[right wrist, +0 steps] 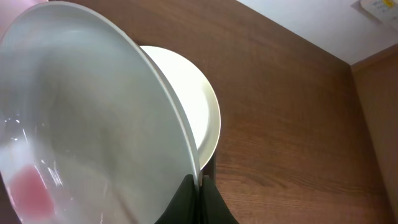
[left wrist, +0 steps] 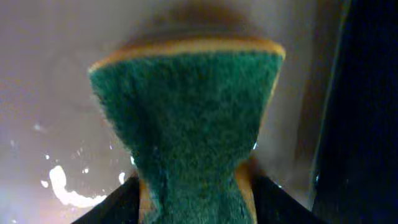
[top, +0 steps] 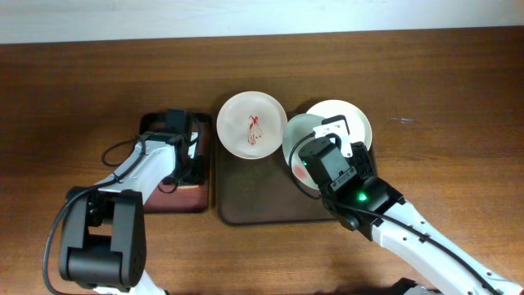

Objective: Clean dirty plates on tray and stack at the side
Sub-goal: 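Lift the cleaned front plate with the right gripper and place it right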

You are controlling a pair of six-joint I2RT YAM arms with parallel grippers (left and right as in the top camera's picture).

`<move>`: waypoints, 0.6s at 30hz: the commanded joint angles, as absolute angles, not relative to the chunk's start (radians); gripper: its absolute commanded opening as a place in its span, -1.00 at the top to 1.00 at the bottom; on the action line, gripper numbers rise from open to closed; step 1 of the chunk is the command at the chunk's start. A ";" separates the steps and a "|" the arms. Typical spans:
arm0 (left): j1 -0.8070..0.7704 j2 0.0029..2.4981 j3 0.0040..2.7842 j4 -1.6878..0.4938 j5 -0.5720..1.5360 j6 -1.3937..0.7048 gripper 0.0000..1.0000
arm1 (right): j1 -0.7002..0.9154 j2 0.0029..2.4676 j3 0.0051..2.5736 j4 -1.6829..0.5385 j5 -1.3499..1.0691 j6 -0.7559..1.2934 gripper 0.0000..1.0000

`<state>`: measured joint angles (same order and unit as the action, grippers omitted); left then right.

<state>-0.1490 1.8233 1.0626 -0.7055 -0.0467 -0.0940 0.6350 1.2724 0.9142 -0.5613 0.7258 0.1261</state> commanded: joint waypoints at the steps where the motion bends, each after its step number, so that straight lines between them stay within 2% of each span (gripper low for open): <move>1: -0.147 1.843 1.045 -0.770 -0.041 -0.089 -0.27 | 0.645 1.255 0.937 -0.562 0.754 0.098 0.92; 2: -0.147 1.843 1.045 -0.772 -0.041 -0.089 -0.29 | 0.644 1.255 0.937 -0.561 0.761 0.085 0.92; 3: -0.147 1.843 1.045 -0.772 -0.041 -0.089 -0.18 | 0.656 1.255 0.937 -0.563 0.759 0.043 0.92; 4: -0.147 1.843 1.045 -0.772 -0.041 -0.089 0.05 | 0.669 1.255 0.937 -0.564 0.818 0.026 0.92; 5: -0.147 1.843 1.045 -0.772 -0.041 -0.089 0.44 | 0.682 1.255 0.937 -0.561 0.923 0.026 0.92; 6: -0.147 1.843 1.045 -0.773 -0.041 -0.089 0.70 | 0.688 1.255 0.937 -0.556 0.970 0.025 0.92; 7: -0.147 1.843 1.045 -0.773 -0.041 -0.089 0.91 | 0.692 1.255 0.937 -0.546 0.978 0.014 0.92; 8: -0.147 1.843 1.045 -0.772 -0.041 -0.089 1.00 | 0.708 1.255 0.937 -0.534 0.981 -0.028 0.92; 10: -0.147 1.843 1.045 -0.772 -0.041 -0.089 1.00 | 0.735 1.255 0.937 -0.510 0.981 -0.057 0.92; 11: -0.147 1.844 1.045 -0.772 -0.041 -0.089 0.14 | 0.765 1.255 0.937 -0.502 0.982 -0.081 0.92; 13: -0.147 1.843 1.045 -0.772 -0.041 -0.089 -0.18 | 0.820 1.255 0.937 -0.492 0.985 -0.194 0.92; 15: -0.147 1.844 1.045 -0.772 -0.041 -0.089 -0.18 | 0.838 1.255 0.937 -0.463 1.101 -0.203 0.92; 18: -0.147 1.844 1.045 -0.772 -0.041 -0.089 -0.23 | 0.836 1.255 0.937 -0.428 1.118 -0.165 0.92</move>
